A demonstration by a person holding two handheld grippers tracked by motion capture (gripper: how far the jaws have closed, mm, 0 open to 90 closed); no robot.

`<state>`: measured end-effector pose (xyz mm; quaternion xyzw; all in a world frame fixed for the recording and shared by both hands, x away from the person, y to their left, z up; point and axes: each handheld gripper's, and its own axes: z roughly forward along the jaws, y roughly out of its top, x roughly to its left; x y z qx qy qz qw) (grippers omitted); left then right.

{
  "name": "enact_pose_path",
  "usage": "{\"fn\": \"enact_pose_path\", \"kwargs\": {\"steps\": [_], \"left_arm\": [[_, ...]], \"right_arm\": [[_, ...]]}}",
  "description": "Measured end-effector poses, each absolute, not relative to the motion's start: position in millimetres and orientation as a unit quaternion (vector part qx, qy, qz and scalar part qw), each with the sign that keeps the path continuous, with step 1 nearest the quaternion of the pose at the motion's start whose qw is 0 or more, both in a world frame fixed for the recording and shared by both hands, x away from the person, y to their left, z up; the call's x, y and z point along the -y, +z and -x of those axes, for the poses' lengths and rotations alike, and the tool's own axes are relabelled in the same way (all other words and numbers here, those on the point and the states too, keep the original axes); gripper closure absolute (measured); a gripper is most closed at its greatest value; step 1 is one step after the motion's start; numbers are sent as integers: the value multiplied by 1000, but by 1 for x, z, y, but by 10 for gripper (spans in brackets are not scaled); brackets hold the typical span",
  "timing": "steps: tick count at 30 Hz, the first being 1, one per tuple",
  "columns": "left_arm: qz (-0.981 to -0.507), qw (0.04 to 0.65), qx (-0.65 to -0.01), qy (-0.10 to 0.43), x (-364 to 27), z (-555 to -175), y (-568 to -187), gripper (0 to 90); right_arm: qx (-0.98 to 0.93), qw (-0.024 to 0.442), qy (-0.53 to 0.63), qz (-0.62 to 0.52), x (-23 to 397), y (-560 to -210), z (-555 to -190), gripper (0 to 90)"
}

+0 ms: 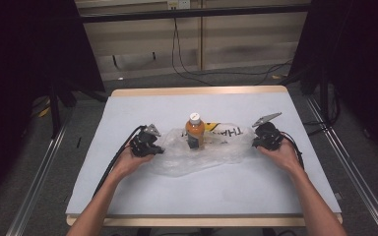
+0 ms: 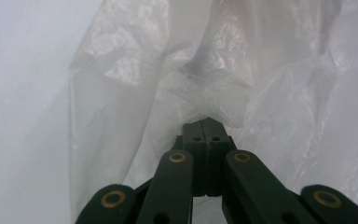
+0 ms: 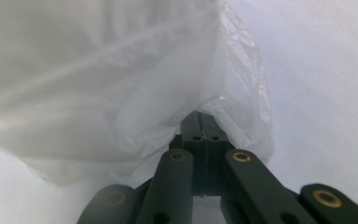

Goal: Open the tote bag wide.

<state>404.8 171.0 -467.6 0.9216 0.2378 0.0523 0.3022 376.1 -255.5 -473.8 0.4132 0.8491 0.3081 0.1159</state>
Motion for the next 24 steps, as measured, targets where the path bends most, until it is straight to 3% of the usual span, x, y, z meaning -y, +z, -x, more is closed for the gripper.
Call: {"fn": "enact_pose_path", "kwargs": {"steps": [13,20,24], "left_arm": [[-902,370,-211,77,-171,-375,-429,900],[-908,360,-195,89,-161,-368,-410,900],[-919,355,-161,61,-140,-365,-407,900]], "right_arm": [[-828,127,399,-374,243,-423,-367,900],[-822,139,418,-362,236,-398,-374,900],[-828,135,421,-343,220,-384,-385,900]]}}
